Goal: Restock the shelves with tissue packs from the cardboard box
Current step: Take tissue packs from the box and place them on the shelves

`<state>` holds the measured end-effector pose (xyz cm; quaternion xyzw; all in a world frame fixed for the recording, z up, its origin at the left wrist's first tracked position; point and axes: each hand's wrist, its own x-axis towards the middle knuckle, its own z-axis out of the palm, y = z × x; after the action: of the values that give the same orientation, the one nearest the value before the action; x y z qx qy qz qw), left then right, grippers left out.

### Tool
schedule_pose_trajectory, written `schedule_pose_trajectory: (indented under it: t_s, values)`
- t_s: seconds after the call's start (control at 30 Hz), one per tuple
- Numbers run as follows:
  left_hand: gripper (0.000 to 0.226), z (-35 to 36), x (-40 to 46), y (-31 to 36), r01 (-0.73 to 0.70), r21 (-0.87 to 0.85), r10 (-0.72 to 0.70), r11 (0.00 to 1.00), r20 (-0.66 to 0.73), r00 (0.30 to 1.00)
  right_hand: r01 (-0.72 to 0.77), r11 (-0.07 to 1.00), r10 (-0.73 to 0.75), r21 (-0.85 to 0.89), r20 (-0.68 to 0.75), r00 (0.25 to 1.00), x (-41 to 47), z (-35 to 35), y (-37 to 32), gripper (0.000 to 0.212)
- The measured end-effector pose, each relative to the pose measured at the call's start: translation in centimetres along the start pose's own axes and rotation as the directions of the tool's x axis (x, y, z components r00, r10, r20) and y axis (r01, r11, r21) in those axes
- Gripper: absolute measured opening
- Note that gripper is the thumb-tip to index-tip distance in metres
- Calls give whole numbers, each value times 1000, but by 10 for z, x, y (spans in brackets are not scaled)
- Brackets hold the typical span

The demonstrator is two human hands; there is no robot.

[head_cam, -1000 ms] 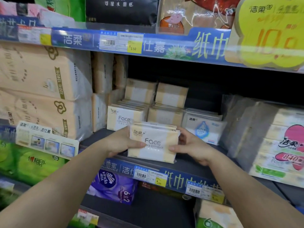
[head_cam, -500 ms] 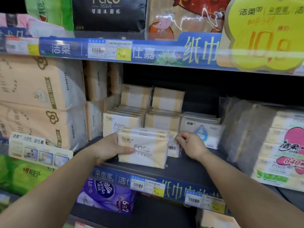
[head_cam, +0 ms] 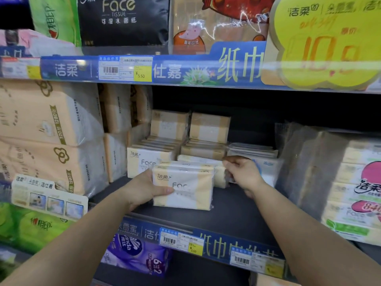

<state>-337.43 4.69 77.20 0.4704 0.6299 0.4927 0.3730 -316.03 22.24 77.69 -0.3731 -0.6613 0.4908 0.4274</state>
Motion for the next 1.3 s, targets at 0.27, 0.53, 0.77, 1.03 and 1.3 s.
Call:
schedule_pose_trajectory:
  t_s: [0.27, 0.53, 0.77, 1.03, 1.3]
  values:
    - [40, 51, 45, 3, -20, 101, 55, 995, -355, 933, -166, 970, 167, 178, 12, 986, -4, -13, 2, 18]
    - [89, 70, 62, 7, 22, 267, 122, 964, -512, 850, 62, 942, -28, -330, 107, 994, -12, 3, 23, 43]
    - [48, 63, 52, 11, -59, 412, 310, 909, -574, 758, 76, 916, -46, -393, 86, 995, -13, 14, 22, 42]
    - [37, 39, 50, -5, -11, 615, 170, 788, -200, 965, 56, 877, -36, -477, 51, 998, -11, 26, 22, 46]
    - [29, 32, 49, -7, -52, 642, 231, 765, -198, 953, -19, 866, 20, -500, -5, 1000, -16, 30, 19, 63]
